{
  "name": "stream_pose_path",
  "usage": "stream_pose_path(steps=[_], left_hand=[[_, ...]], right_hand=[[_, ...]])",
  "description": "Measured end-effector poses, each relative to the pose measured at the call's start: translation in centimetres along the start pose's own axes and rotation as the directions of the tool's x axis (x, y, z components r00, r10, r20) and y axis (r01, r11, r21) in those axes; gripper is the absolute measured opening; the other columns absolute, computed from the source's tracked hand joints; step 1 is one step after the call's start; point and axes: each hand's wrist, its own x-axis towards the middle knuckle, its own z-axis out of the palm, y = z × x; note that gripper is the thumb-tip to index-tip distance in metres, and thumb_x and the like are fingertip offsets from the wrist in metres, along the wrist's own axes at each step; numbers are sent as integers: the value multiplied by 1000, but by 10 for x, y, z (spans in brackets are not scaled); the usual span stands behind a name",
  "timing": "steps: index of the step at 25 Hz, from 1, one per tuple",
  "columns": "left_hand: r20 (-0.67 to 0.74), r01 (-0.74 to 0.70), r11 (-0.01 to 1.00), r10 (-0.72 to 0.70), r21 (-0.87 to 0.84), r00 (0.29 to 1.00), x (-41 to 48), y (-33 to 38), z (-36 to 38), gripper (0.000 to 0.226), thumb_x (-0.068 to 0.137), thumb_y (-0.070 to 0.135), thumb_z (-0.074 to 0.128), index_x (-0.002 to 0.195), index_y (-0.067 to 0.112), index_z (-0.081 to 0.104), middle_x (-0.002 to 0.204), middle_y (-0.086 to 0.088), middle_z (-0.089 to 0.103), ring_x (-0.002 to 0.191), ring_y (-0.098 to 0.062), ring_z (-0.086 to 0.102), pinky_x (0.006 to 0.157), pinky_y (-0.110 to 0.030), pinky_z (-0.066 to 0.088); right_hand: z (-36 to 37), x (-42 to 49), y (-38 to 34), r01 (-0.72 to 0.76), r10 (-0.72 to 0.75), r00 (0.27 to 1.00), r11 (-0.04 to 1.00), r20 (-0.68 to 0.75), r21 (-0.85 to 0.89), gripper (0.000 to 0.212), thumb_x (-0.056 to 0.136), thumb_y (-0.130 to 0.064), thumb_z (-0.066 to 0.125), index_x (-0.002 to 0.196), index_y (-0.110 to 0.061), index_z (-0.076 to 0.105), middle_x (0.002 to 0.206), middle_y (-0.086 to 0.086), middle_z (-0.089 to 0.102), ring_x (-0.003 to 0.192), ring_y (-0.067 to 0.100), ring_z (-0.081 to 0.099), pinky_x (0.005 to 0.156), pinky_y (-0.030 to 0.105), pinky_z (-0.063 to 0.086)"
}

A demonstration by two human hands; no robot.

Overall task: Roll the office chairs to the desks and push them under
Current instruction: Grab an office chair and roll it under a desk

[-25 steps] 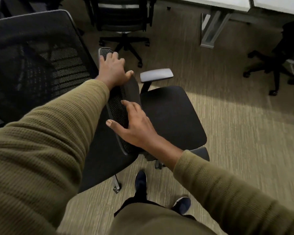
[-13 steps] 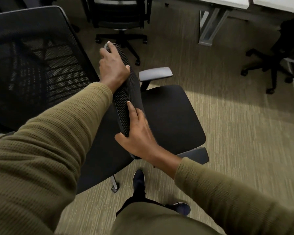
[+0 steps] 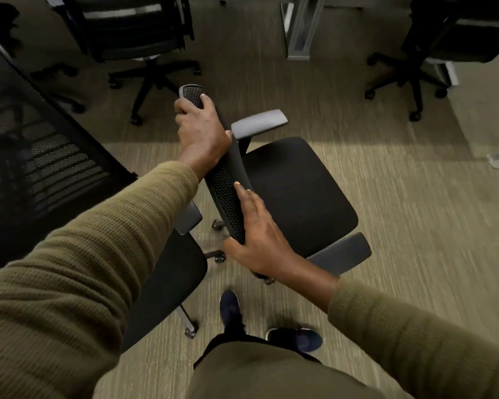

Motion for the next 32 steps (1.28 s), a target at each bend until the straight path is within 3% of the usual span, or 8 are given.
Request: stream_pose_path(steps=[9, 16, 26, 32], left_hand=[[52, -170, 984, 167, 48, 985, -49, 157, 40, 113, 69, 72, 75, 155, 18, 26, 152, -35, 18, 120, -47, 47, 95, -47, 51], [123, -306, 952, 302, 22, 945, -115, 290, 77, 117, 67, 75, 74, 157, 18, 24, 155, -37, 12, 124, -49, 44, 95, -48, 50], [172, -569, 819, 552, 70, 816, -240, 475, 130, 115, 74, 79, 61, 159, 13, 20, 154, -45, 9, 120, -50, 45, 94, -45, 48], [198, -698, 715, 680, 33, 706, -317, 568, 164, 111, 75, 76, 59, 158, 12, 23, 154, -48, 1, 129, -57, 37, 106, -55, 39]], right_hand=[[-92, -52, 104, -147, 142, 979, 989, -148, -25, 107, 78, -49, 65, 158, -36, -5, 164, 1, 17, 146, 23, 27, 112, 50, 37], [-162, -121, 196, -251, 245, 925, 968, -289, 19, 108, 71, -56, 62, 159, -32, 4, 159, -2, 27, 138, 20, 38, 105, 43, 44], [-245, -243, 317, -386, 374, 815, 920, -443, 67, 103, 74, -56, 64, 158, -26, 14, 156, 0, 33, 134, 20, 44, 104, 42, 45], [-289, -314, 379, -450, 458, 753, 882, -473, 138, 107, 71, -58, 67, 159, -23, 16, 153, 4, 39, 133, 22, 45, 106, 41, 44]])
